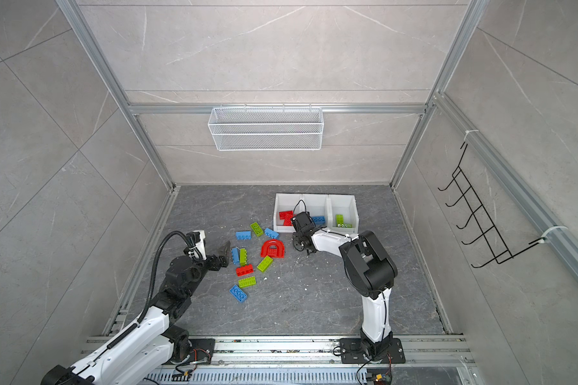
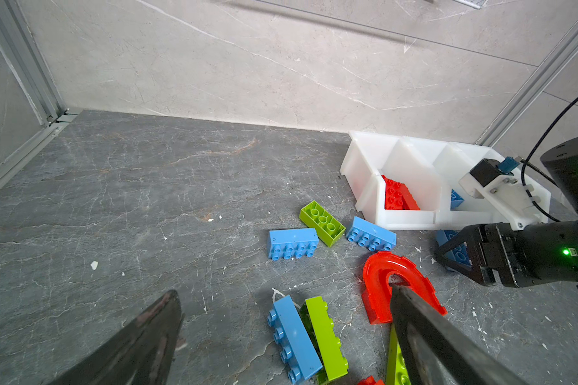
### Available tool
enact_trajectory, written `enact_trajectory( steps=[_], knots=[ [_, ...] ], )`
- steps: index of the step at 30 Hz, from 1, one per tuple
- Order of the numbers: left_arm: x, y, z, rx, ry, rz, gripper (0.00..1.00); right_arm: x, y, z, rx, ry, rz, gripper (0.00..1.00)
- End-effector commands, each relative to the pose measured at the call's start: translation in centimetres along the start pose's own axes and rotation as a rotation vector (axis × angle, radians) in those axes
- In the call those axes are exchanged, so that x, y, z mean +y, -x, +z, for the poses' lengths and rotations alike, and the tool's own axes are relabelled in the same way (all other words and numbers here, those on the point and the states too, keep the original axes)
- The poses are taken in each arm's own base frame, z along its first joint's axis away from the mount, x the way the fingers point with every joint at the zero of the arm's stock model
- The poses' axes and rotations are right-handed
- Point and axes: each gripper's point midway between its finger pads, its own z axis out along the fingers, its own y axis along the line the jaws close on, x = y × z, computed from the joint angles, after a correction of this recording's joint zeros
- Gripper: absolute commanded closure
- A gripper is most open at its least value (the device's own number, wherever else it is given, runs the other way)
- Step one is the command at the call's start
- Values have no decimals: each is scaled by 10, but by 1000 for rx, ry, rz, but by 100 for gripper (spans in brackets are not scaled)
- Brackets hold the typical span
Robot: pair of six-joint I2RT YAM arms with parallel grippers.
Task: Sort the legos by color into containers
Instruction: 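Lower the right gripper and grasp the blue brick by its end, then lift the blue brick with the right gripper into the middle compartment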
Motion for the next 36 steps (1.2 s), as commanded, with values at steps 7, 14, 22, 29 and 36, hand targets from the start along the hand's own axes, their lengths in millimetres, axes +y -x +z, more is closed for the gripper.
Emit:
enact_trajectory(
  steps=[7,14,22,29,36],
  knots=[
    [-2,14,-3,-50,-8,-3,0,-19,-26,-26,10,6,17,65],
    [-2,13,-3,-47,-10,-3,0,-18,-25,-51,2,45,-27,73],
    [-8,13,-1,-36,-40,-5,0,-3,-10,-119,-65,227,-15,74],
    [-28,10,4,-6,-153,-5,0,-25,39,-128,-82,274,33,75],
    [-37,7,7,9,-199,-9,0,-46,85,-100,-86,231,34,75]
  ],
)
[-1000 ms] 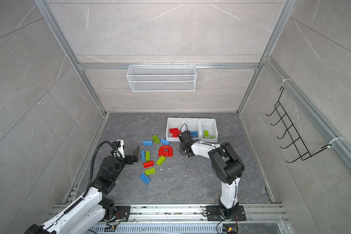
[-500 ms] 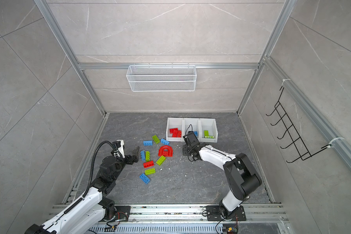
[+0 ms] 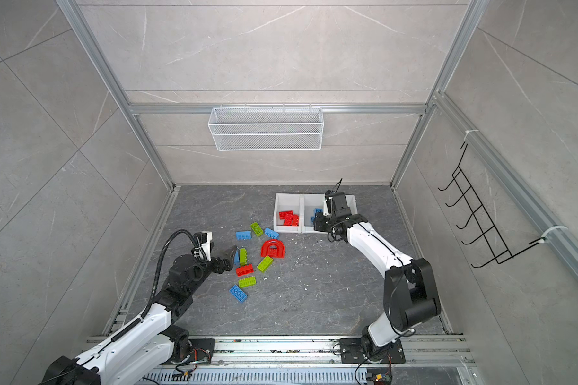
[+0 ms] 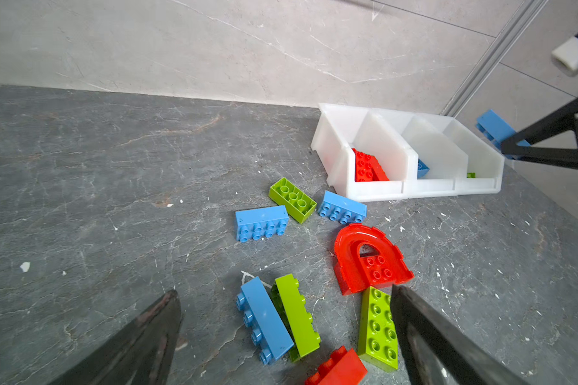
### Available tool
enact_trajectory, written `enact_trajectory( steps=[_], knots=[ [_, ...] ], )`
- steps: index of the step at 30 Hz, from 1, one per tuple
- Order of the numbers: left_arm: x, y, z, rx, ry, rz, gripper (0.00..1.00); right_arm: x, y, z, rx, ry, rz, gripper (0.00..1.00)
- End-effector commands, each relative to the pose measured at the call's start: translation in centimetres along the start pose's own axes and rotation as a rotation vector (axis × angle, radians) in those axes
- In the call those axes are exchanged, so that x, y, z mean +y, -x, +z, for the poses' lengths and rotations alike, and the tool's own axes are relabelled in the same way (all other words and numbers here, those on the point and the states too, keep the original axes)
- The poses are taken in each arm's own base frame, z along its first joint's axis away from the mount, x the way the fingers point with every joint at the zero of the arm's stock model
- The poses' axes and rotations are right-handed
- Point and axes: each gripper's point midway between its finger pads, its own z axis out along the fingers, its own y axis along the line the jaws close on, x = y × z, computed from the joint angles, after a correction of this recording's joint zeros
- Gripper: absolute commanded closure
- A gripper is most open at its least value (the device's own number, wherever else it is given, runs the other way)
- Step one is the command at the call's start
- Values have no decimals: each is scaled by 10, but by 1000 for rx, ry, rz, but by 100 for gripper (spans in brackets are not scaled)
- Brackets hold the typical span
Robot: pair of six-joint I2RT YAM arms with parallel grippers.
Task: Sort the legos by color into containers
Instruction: 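Lift the blue brick with the right gripper into the middle compartment, then release the blue brick and move the right gripper to the red arch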
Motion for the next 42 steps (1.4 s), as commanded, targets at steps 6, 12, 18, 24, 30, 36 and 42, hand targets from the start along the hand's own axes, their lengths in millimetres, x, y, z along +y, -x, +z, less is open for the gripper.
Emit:
enact_trajectory(
  steps=[6,12,18,24,30,36,42],
  knots=[
    [-9,27,2,-78,-36,-6,0,1,16,37,75,-13,-57,75],
    [-7,27,1,-83,-28,-3,0,1,24,60,85,-15,-38,76],
    [-7,28,1,-83,-28,-3,0,0,33,81,95,-24,-32,75],
    [-6,28,-1,-86,-22,0,0,-3,36,96,113,-42,-30,74],
    [-6,28,0,-85,-18,-1,0,-12,39,98,117,-70,-20,60],
    [-5,28,-1,-89,-16,-1,0,-8,48,79,91,-67,-41,42],
    [-4,29,-2,-92,-11,0,0,16,60,25,-1,8,-58,35]
  ],
)
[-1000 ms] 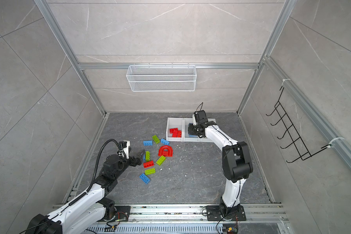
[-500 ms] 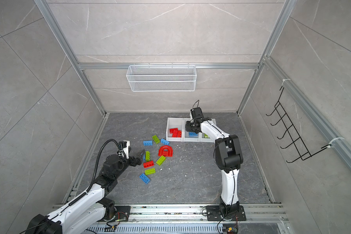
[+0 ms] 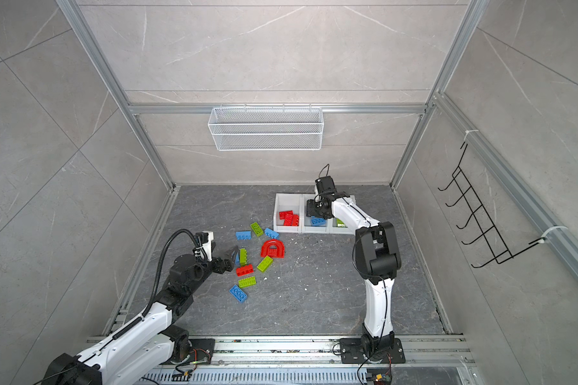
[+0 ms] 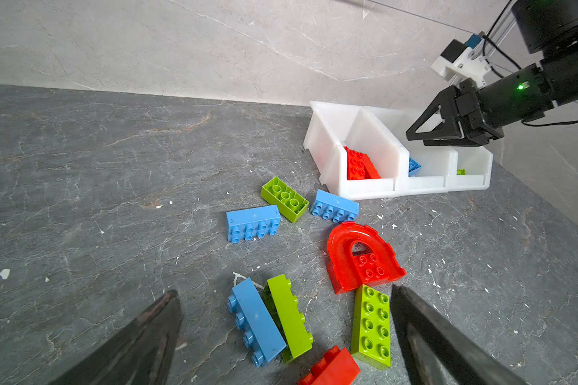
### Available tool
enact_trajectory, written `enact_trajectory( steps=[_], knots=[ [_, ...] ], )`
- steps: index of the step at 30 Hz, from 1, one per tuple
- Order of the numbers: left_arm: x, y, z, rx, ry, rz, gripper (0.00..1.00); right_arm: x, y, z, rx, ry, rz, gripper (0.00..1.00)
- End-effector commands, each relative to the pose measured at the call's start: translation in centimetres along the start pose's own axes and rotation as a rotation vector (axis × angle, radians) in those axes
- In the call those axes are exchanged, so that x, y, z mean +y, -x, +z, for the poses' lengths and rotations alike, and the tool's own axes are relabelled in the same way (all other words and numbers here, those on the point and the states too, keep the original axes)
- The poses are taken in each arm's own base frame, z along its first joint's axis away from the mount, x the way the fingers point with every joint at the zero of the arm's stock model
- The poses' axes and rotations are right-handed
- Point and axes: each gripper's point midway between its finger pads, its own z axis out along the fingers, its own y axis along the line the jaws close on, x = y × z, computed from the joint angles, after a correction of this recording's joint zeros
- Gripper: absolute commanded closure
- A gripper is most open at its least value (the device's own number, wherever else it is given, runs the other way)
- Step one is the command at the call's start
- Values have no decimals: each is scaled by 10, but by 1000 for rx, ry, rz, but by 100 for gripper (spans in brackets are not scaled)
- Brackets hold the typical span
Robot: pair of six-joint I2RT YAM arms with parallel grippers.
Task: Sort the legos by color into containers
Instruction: 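Release the blue brick and move the right gripper to the red arch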
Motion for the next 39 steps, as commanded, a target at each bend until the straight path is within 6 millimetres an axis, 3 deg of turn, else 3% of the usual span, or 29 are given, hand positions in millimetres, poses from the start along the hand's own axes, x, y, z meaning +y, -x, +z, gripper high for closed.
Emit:
enact_trajectory(
  steps=[1,3,5,10,12,14,17,23,26,34,39],
  knots=[
    [-3,30,-3,-91,1,1,0,28,18,-66,-131,77,-20,35],
    [-3,31,-5,-94,2,1,0,54,12,-91,-189,142,-13,34],
    [-2,32,-7,-99,7,0,0,87,-8,-107,-199,214,-16,33],
    [-1,38,-14,-128,17,-8,0,178,-92,-119,-244,336,-17,30],
    [2,37,-16,-136,29,-8,0,194,-122,-113,-262,338,-28,30],
    [8,34,-17,-139,60,-14,0,190,-137,-101,-235,286,-47,30],
    [11,32,-14,-133,74,-20,0,169,-139,-92,-207,142,-76,30],
    [10,28,-9,-108,68,-8,0,161,-142,-74,-170,112,-93,28],
    [11,29,-10,-110,74,-3,0,160,-139,-58,-90,171,-76,28],
    [6,29,-9,-105,50,11,0,152,-144,-11,37,130,-131,25],
    [10,25,-6,-91,69,22,0,150,-148,6,95,123,-188,24]
  ],
)
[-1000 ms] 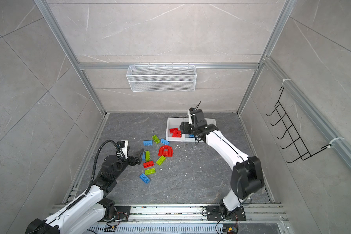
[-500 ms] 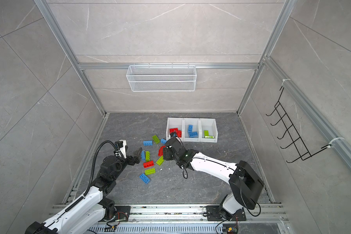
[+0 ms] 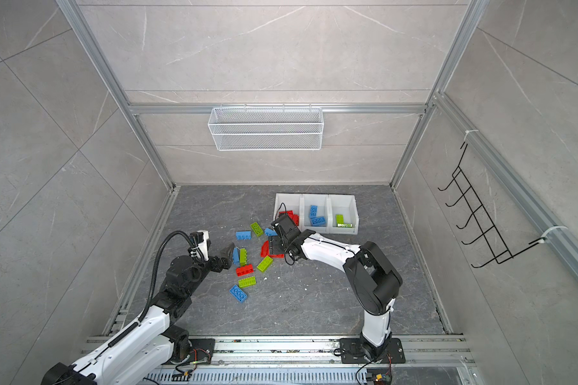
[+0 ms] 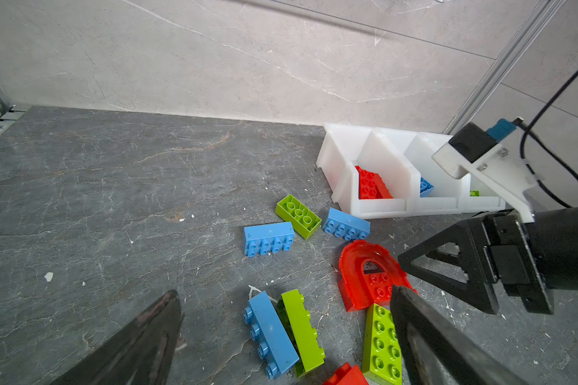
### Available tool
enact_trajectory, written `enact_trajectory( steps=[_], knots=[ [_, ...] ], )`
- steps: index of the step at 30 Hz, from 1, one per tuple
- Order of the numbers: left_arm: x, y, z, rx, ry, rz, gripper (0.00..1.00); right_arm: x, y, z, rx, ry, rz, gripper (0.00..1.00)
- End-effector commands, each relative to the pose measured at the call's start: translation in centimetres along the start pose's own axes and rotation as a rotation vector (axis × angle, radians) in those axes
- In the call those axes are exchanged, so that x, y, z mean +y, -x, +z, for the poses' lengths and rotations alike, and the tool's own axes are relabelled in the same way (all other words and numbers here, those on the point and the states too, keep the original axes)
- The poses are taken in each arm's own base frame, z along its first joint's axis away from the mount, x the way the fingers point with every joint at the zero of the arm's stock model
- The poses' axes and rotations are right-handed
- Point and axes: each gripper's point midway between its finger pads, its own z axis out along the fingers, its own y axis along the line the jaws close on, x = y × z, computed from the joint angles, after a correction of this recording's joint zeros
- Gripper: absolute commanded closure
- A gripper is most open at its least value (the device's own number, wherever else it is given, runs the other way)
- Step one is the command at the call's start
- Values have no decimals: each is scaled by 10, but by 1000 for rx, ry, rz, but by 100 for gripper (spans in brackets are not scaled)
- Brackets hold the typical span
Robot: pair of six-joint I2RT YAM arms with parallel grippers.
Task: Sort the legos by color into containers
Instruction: 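Release the blue brick and move the right gripper to the red arch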
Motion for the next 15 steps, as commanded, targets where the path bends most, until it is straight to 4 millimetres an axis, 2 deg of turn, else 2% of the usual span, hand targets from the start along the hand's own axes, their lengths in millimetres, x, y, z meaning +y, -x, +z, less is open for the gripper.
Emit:
enact_trajectory(
  steps=[1,7,15],
  knots=[
    [1,12,2,-38,9,20,0,-1,-8,10,78,5,-71,24],
    [3,5,7,-12,16,23,0,-16,-18,27,148,-8,-92,23],
    [2,6,6,-15,12,21,0,-34,-27,31,216,-58,-123,23]
  ],
)
